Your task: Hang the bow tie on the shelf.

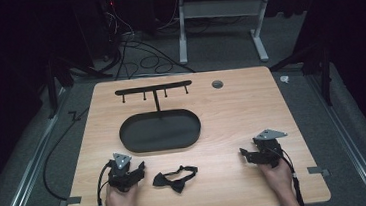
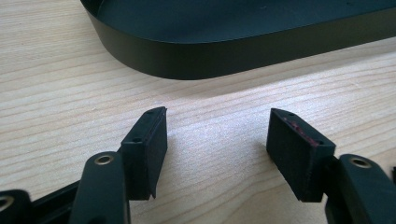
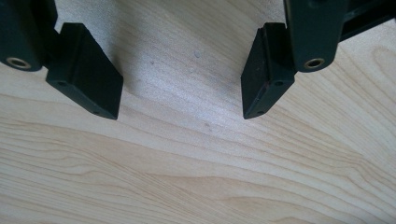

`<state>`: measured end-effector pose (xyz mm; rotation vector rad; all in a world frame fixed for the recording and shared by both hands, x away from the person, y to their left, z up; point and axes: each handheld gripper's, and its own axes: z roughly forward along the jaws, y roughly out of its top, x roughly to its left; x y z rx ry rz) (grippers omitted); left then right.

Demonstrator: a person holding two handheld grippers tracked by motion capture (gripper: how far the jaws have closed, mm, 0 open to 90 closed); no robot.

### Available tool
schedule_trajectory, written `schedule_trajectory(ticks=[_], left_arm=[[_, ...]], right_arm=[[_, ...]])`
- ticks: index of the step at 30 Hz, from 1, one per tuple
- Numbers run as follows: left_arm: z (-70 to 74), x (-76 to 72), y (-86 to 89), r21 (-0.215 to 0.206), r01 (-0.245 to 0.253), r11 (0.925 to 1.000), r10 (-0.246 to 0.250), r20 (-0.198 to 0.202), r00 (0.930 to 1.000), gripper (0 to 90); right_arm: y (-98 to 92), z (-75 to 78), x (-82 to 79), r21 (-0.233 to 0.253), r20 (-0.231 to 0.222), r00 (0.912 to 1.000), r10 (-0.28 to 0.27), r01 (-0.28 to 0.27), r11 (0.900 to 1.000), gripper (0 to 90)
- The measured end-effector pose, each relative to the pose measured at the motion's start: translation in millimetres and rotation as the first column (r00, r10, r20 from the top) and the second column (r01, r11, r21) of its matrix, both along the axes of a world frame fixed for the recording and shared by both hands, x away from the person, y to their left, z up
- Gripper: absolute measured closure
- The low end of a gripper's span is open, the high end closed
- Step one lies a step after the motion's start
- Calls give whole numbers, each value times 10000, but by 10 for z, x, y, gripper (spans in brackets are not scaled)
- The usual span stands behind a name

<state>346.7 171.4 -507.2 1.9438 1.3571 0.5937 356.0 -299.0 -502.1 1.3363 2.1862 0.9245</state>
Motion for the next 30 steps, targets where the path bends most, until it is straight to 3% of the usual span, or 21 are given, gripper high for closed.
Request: schedule_trajectory(ticks=[30], left_arm=[[1, 1, -5, -17, -29, 10000, 29, -12, 10000, 378]], right_arm=[[3, 0, -1, 10, -1, 10000, 5, -5, 10000, 310]])
